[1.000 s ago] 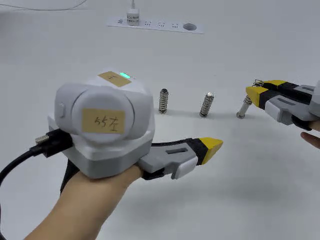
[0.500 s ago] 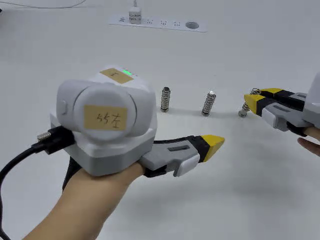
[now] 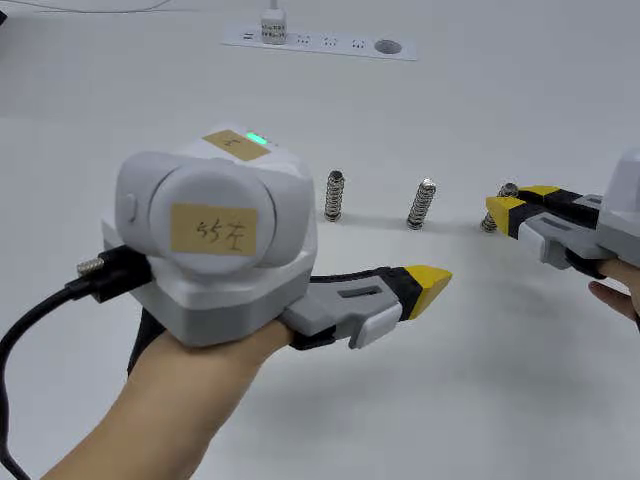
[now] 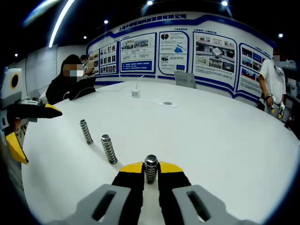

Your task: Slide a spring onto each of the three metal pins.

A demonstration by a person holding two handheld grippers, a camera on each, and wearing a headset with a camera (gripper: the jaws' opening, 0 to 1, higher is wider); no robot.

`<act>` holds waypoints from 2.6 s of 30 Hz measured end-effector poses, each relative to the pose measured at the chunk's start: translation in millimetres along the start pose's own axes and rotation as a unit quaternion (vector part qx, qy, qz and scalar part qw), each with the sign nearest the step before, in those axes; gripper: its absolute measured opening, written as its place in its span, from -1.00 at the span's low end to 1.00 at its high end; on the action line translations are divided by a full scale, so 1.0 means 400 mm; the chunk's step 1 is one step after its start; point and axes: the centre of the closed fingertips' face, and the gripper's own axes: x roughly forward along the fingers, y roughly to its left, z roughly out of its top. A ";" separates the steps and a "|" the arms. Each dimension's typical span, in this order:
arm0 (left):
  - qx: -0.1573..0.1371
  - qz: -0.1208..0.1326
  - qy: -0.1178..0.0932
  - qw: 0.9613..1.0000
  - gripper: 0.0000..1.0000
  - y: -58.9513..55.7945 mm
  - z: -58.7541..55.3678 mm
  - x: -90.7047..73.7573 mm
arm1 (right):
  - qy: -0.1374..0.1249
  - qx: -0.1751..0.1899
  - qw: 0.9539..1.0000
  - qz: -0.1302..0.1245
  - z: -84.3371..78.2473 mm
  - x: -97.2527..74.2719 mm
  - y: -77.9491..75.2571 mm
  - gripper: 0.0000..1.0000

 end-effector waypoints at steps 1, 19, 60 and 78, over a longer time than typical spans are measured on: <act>0.001 0.000 0.000 1.000 0.87 0.000 0.000 0.000 | 0.001 0.002 1.000 0.000 -0.001 -0.001 0.000 -0.76; 0.004 0.011 0.001 1.000 0.85 0.021 0.004 -0.009 | -0.004 0.024 1.000 0.009 0.028 -0.041 0.018 -0.45; 0.000 0.006 0.027 1.000 0.79 0.017 -0.002 -0.119 | 0.008 0.043 0.997 0.059 0.040 -0.267 0.126 0.36; -0.009 0.018 0.025 0.999 0.82 0.019 -0.040 -0.139 | -0.015 0.059 0.997 0.055 0.020 -0.280 0.147 0.50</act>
